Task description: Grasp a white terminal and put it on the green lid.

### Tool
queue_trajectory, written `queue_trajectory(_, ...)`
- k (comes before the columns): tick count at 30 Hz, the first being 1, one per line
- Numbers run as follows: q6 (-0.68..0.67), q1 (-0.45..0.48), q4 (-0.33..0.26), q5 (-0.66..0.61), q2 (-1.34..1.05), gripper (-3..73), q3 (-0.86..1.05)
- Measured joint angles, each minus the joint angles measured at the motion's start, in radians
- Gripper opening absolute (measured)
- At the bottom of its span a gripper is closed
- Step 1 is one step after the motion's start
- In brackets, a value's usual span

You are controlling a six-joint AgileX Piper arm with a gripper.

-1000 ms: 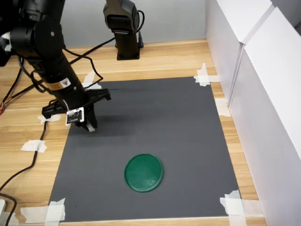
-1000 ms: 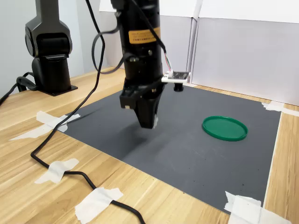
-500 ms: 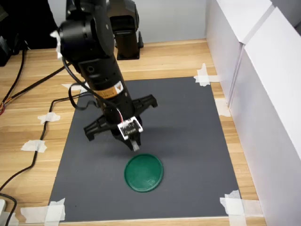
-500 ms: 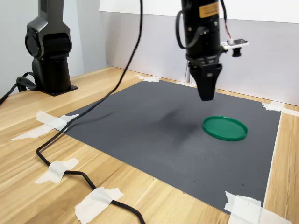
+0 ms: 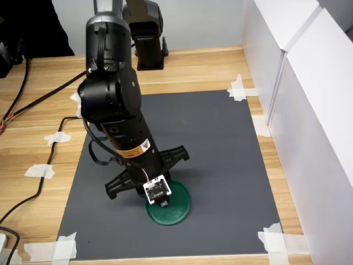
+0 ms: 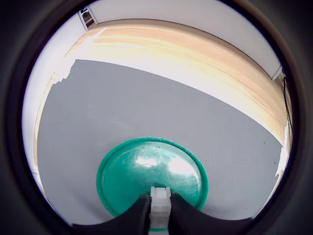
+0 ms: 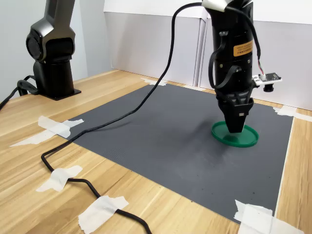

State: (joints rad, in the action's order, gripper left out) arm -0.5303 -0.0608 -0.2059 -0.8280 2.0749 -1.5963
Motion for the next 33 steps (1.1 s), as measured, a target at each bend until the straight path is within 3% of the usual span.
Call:
queue_trajectory(4,-0.018,0.0,-0.012,0.0,0.001,13.8,-0.001)
queue_trajectory(12,-0.007,0.0,-0.014,-0.006,-0.004,41.8,-0.005)
queue_trajectory(16,0.034,0.013,-0.006,-0.007,-0.076,46.5,0.027)
queue_trajectory(20,0.065,0.07,-0.006,0.069,-0.234,37.0,0.13)
queue_trajectory(26,0.073,0.128,-0.005,0.284,-0.589,5.4,0.411)
queue_trajectory(29,0.073,0.128,-0.006,0.362,-0.784,0.0,0.588)
queue_trajectory(33,0.087,0.128,-0.007,0.429,-1.076,-1.3,0.83)
